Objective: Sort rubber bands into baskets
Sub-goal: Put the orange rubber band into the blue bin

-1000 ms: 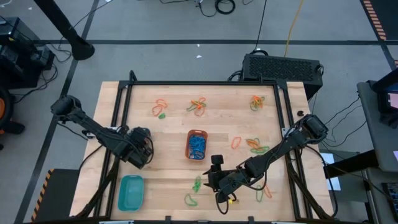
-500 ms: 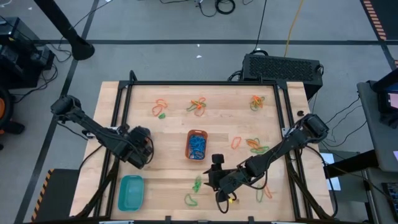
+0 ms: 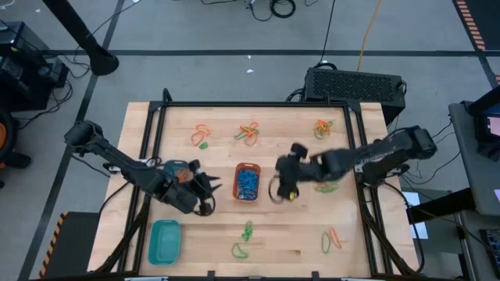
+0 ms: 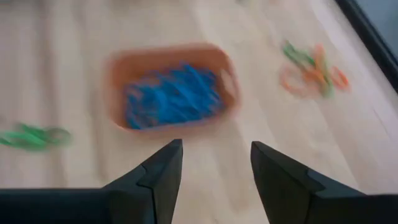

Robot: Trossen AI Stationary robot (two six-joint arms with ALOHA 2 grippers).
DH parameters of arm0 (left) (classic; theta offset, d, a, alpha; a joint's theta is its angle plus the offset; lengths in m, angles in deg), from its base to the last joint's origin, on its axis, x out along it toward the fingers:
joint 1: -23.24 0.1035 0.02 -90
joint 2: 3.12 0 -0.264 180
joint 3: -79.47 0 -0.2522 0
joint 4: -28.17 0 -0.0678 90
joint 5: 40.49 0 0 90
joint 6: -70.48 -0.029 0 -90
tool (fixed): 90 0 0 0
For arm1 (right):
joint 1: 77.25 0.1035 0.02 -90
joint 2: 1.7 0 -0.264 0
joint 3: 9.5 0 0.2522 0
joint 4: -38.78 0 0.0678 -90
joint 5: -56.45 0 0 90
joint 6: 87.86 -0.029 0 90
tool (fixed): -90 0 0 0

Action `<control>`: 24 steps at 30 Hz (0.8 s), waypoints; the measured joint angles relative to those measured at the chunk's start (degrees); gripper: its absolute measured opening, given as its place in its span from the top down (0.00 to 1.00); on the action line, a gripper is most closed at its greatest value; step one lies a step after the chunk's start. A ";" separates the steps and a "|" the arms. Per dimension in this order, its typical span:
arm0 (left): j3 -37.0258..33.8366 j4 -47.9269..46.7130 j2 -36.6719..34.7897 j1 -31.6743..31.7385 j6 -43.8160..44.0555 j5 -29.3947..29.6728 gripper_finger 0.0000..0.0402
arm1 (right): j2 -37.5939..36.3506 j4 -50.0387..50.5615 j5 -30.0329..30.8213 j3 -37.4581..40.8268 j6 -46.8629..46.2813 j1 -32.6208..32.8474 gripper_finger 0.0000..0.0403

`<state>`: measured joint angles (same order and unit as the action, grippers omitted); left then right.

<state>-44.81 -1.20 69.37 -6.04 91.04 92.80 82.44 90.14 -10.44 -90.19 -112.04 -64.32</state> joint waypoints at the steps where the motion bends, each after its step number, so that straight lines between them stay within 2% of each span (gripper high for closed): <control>1: 0.00 2.46 0.31 0.00 -3.53 -0.56 0.73 | -0.59 1.66 -1.23 0.02 -0.11 -2.19 0.55; 7: -0.02 9.54 0.59 1.71 -16.89 -1.54 0.73 | -0.89 5.57 -12.26 0.02 4.96 -16.48 0.55; 10: -0.28 9.83 0.58 4.36 -21.18 -4.10 0.73 | -0.89 10.93 -12.72 0.02 6.16 -24.27 0.55; 13: -2.52 12.10 0.54 8.30 -21.42 -6.52 0.73 | -0.89 17.14 -12.34 0.02 5.50 -33.19 0.55; 17: -6.86 16.49 0.54 13.26 -22.89 -14.27 0.73 | -0.89 17.71 -12.67 2.22 3.72 -43.84 0.55; 22: -8.70 19.46 0.55 17.41 -24.93 -26.59 0.73 | 0.20 9.76 -12.62 6.58 3.46 -53.49 0.55; 24: -8.70 20.75 0.54 18.43 -26.46 -28.86 0.73 | 1.14 6.82 -12.66 8.06 3.53 -56.05 0.55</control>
<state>-53.51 19.55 69.91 12.40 64.59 63.94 83.58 96.96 -23.10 -82.13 -108.52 -120.37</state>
